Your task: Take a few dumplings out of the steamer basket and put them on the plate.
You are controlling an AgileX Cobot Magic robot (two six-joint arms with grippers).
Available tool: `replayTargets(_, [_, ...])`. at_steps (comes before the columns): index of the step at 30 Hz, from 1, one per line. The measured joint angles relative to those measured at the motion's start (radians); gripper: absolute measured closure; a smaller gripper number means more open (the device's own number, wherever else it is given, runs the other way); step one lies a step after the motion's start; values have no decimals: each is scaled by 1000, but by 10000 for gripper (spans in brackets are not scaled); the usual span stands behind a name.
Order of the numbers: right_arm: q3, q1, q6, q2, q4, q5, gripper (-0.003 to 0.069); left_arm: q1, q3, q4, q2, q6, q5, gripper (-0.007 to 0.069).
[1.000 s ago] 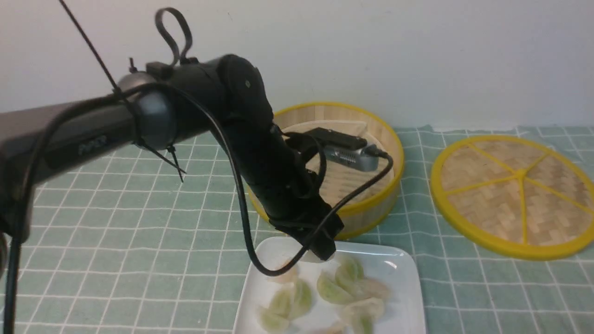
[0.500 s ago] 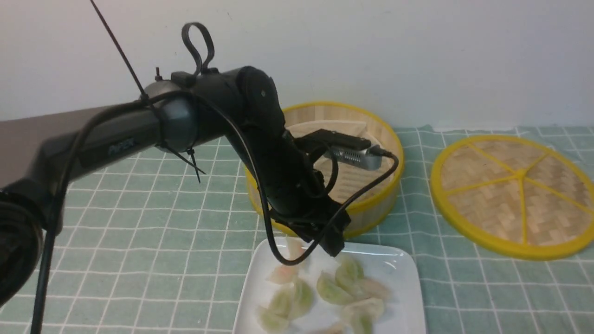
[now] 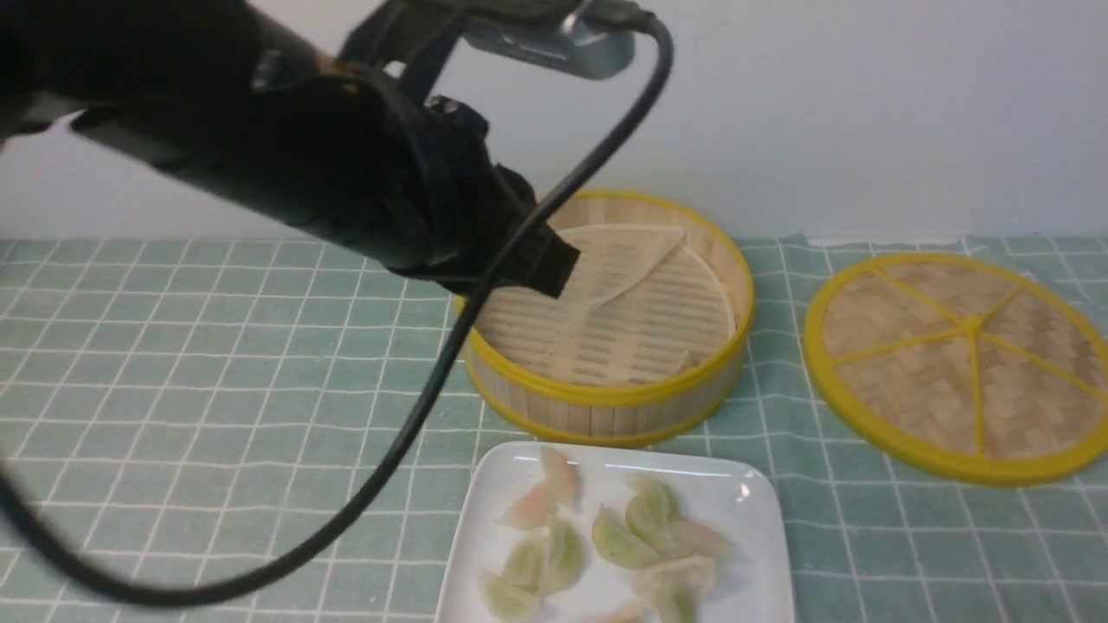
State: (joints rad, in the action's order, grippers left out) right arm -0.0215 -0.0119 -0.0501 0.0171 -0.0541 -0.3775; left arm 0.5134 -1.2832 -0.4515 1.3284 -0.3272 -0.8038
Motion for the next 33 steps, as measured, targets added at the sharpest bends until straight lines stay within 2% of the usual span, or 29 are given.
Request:
replayTargets(6, [0,0,0,0,0,0,673,0,276,-61,-226,1,236,631])
replayTargets(9, [0,0,0,0,0,0,673,0,345,-69,-297,0,287,631])
replayTargets(16, [0,0,0,0,0,0,673,0,364,-60,-428,-12,307,631])
replayTargets(24, [0,0,0,0,0,0,673,0,383,24,-581,-16,325,631])
replayTargets(26, [0,0,0,0,0,0,673,-1,437,81,-641,13,368,631])
replayTargets(27, [0,0,0,0,0,0,673,-19,519,121,-715,70,428,631])
replayTargets(31, [0,0,0,0,0,0,673,-109,731,187,-875,183,561,631])
replayTargets(33, [0,0,0,0,0,0,673,-188,898,233,-1008,246,636,631])
